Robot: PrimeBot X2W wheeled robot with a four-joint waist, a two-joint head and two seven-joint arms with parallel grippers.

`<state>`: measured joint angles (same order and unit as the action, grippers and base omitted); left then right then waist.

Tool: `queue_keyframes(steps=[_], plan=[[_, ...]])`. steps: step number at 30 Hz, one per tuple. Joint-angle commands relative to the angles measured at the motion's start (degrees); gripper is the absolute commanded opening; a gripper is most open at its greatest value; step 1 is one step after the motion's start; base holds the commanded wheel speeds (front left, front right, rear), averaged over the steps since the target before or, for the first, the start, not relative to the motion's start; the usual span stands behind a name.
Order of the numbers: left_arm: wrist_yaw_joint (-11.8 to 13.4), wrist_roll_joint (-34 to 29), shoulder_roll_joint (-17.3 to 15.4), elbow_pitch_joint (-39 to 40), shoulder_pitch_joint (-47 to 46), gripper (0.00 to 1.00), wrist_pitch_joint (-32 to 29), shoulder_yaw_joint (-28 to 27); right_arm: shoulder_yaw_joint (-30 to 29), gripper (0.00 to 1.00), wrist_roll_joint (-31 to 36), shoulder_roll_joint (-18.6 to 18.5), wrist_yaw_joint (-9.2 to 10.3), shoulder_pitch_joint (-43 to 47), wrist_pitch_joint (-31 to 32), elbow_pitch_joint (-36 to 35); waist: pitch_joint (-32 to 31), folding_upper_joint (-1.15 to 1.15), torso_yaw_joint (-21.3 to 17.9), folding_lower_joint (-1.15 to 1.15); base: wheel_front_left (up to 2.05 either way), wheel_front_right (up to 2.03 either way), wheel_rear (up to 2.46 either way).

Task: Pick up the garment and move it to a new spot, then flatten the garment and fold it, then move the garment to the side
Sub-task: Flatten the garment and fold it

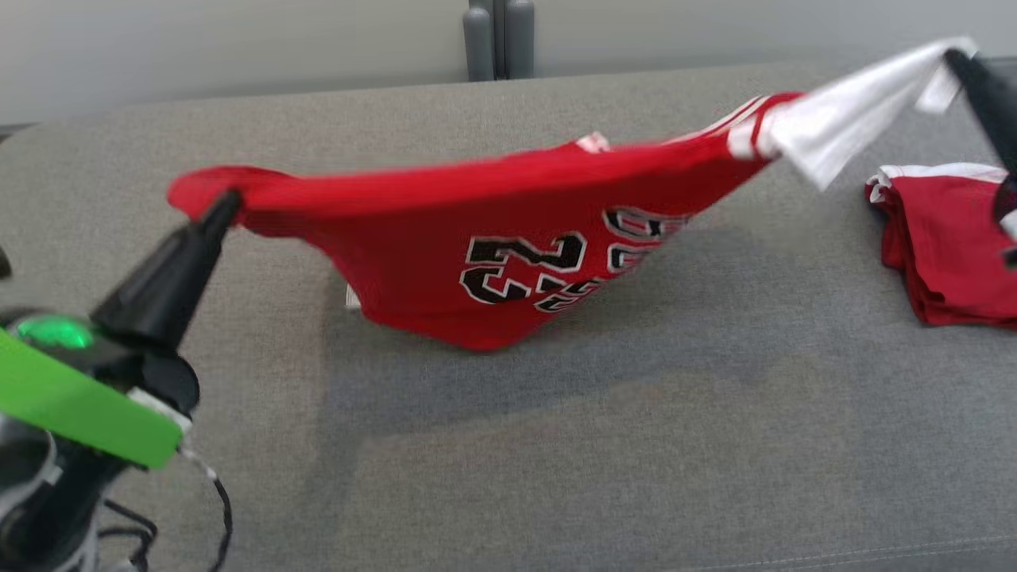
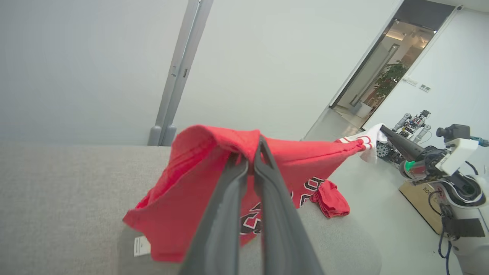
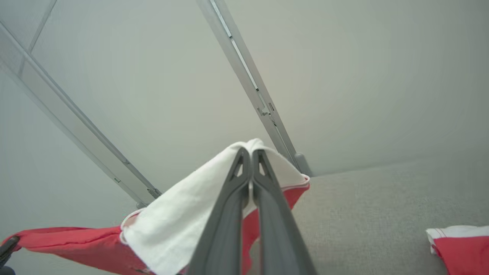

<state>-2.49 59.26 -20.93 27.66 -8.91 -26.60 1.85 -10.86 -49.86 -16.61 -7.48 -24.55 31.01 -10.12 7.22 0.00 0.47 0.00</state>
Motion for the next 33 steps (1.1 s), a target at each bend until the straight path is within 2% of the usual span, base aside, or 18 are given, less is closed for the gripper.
queue_keyframes(steps=[1,6,9,11,13,14,16,19,21,23,26,30,33], plan=[[0.58,0.81,-0.98,0.19,-3.20,0.00,-0.93,-0.56,-1.14,0.00,-0.61,0.60,-0.01,-2.67,1.39,-0.31,3.18,0.00,-0.02,0.00,0.00,0.00,0.00],[3.29,2.02,-3.02,-3.73,-21.72,0.00,-6.10,-0.18,-8.35,0.00,3.79,3.57,-0.01,-20.69,9.03,3.01,9.43,0.00,1.04,0.00,0.00,0.00,0.00],[4.14,0.63,-2.17,-11.52,-34.09,0.00,-7.41,2.11,-10.38,0.00,9.93,5.93,-0.01,-32.41,11.01,8.26,13.66,0.00,1.96,0.00,0.00,0.00,0.00],[3.42,-1.85,-1.56,-18.33,-41.99,0.00,-7.10,4.29,-11.07,0.00,15.08,7.95,-0.01,-39.58,10.10,12.42,16.46,0.00,2.58,0.00,0.00,0.00,0.00],[3.03,-4.31,-0.29,-25.85,-49.85,0.00,-6.04,6.22,-11.47,0.00,20.11,9.70,-0.01,-46.73,8.07,16.50,19.60,0.00,3.21,0.00,0.00,0.00,0.00],[1.45,-7.73,0.59,-33.61,-57.64,0.00,-3.42,8.13,-11.26,0.00,24.62,11.37,-0.01,-53.31,4.42,20.90,22.46,0.00,3.52,0.00,0.00,0.00,0.00],[-0.25,-11.71,1.86,-41.26,-64.35,0.00,0.97,9.89,-10.68,0.00,28.12,12.59,-0.01,-58.75,-0.72,25.09,24.74,0.00,3.64,0.00,0.00,0.00,0.00],[-1.88,-17.46,3.31,-51.05,-73.32,0.00,11.03,11.23,-10.38,0.00,31.33,13.31,-0.01,-65.57,-9.68,31.17,27.22,0.00,3.19,0.00,0.00,0.00,0.00],[-2.59,-19.59,4.56,-56.51,-77.16,0.00,17.61,11.51,-9.28,0.00,30.88,13.56,-0.01,-69.08,-15.11,35.31,28.77,0.00,2.63,0.00,0.00,0.00,0.00],[-3.47,-21.73,4.90,-60.89,-80.02,0.00,23.91,12.28,-7.32,0.00,28.80,13.64,-0.01,-70.79,-19.29,39.42,30.07,0.00,2.06,0.00,0.00,0.00,0.00],[-4.58,-23.42,4.87,-66.72,-80.75,0.00,30.03,14.81,-3.41,0.00,25.45,13.58,-0.01,-69.26,-22.38,42.76,31.11,0.00,1.13,0.00,0.00,0.00,0.00],[-5.02,-21.95,3.44,-70.73,-75.64,0.00,34.22,21.09,1.78,0.00,22.03,13.01,-0.01,-60.51,-22.74,41.52,30.96,0.00,-0.19,0.00,0.00,0.00,0.00],[-5.00,-17.74,0.38,-69.51,-69.33,0.00,37.17,25.63,4.92,0.00,17.92,11.16,-0.01,-50.96,-22.42,38.35,30.01,0.00,-0.83,0.00,0.00,0.00,0.00]])
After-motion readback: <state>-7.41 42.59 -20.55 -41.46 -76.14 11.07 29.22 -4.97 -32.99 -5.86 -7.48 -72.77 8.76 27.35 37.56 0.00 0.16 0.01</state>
